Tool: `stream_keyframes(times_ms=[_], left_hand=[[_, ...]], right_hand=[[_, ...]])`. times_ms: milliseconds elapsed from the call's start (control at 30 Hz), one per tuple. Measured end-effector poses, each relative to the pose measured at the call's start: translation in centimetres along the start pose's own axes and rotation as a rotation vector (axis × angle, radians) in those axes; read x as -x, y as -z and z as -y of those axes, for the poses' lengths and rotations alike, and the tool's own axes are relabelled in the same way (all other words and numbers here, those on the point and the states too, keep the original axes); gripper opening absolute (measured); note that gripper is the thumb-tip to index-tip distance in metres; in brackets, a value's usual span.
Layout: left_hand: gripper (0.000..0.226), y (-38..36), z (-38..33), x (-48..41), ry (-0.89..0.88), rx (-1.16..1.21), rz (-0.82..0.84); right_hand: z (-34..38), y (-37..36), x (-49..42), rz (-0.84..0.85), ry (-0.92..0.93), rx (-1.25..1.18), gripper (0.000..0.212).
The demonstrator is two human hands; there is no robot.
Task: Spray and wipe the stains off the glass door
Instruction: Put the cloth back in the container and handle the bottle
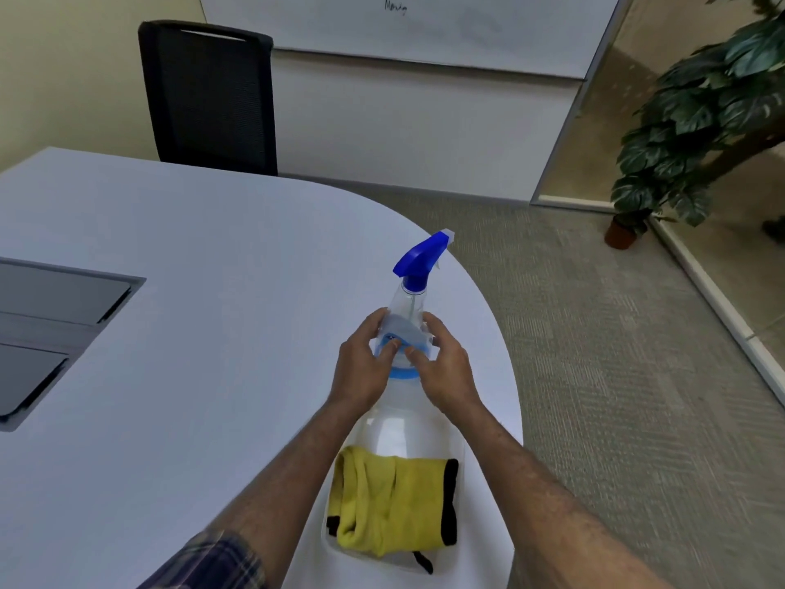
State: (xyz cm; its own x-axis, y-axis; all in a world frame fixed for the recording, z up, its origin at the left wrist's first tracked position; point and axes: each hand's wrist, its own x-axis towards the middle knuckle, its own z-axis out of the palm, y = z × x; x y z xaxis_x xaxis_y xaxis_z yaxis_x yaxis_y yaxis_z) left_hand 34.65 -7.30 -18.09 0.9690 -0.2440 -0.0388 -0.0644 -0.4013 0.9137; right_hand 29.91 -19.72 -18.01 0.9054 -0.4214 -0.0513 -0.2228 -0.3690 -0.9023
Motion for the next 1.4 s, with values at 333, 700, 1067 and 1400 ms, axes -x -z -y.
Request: stream_keyframes(times_ms=[333,700,1067,1400], left_hand=[[0.052,2.9,-4.6,1.8,-0.195,0.092,-0.027],[0.053,7.5,-7.4,7.9,-0.138,0.16,0.2],[0.048,4.8,-1.9,8.2,-0.053,0.063,0.223],[0.05,3.9,-0.5,8.3,-0.027,0.0,0.229]], right_hand=[[3.5,2.5,1.0,-0.057,0.173,-0.093,0.045],[5.2,6.8,8.3,0.083,0.116,0.07,0.068],[0.8,2.9,8.7,0.099,0.004,0.135,0.062],[-0.3,2.2,9.2,0.09,0.006,0.183,0.059]])
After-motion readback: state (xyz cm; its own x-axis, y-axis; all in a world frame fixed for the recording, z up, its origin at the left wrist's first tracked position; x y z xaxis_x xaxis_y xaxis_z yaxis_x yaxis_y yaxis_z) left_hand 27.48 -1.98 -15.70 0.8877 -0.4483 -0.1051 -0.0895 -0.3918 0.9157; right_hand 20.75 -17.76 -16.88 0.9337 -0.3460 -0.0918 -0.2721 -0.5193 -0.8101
